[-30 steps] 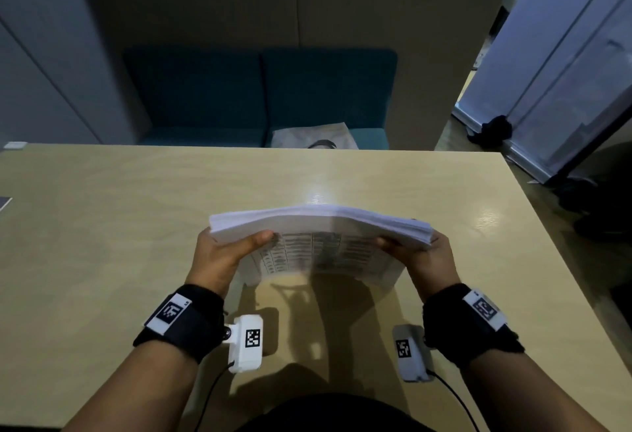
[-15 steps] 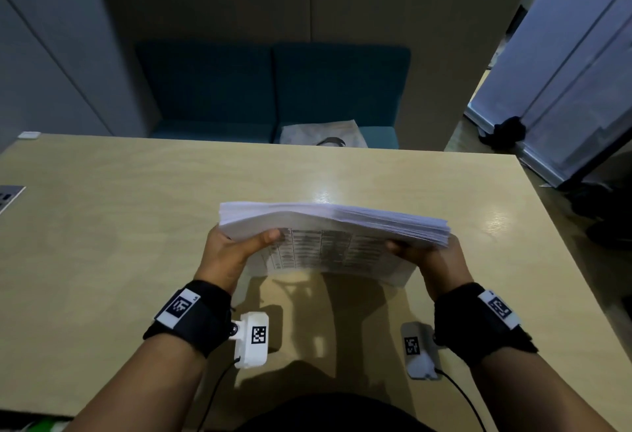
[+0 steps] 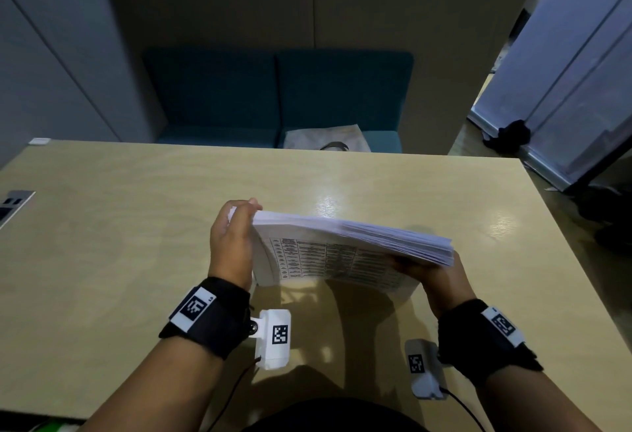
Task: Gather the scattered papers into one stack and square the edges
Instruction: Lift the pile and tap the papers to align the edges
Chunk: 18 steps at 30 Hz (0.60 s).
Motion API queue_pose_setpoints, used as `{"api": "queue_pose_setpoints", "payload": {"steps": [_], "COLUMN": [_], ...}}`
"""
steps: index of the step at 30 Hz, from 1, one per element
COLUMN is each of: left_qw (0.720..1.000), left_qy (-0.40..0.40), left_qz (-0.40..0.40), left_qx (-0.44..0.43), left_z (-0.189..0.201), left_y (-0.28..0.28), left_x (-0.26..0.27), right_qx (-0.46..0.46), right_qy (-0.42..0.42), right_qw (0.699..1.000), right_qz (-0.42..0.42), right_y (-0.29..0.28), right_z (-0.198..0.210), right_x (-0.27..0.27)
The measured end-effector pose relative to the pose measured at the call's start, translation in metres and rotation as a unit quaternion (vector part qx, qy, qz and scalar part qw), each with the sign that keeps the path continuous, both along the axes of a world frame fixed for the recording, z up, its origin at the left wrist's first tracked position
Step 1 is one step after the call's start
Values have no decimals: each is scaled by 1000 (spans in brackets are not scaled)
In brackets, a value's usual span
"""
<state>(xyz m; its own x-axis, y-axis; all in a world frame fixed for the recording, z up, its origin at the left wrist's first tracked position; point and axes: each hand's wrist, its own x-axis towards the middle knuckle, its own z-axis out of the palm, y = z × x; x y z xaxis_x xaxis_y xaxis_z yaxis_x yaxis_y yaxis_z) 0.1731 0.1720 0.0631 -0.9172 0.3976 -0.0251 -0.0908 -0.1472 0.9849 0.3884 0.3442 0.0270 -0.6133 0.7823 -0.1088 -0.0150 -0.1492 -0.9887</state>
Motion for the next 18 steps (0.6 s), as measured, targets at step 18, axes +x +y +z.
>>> {"api": "queue_pose_setpoints", "payload": {"steps": [18], "left_qw": [999], "left_qy": [-2], "left_qz": [6], "left_qx": [-34], "left_z": [1], "left_y": [0], "left_x": [-1], "right_qx": [7], "right_qy": [20], "right_qw": [1000], "right_qz": [19], "right_y": [-8], "right_z": [3], "right_x": [4]}}
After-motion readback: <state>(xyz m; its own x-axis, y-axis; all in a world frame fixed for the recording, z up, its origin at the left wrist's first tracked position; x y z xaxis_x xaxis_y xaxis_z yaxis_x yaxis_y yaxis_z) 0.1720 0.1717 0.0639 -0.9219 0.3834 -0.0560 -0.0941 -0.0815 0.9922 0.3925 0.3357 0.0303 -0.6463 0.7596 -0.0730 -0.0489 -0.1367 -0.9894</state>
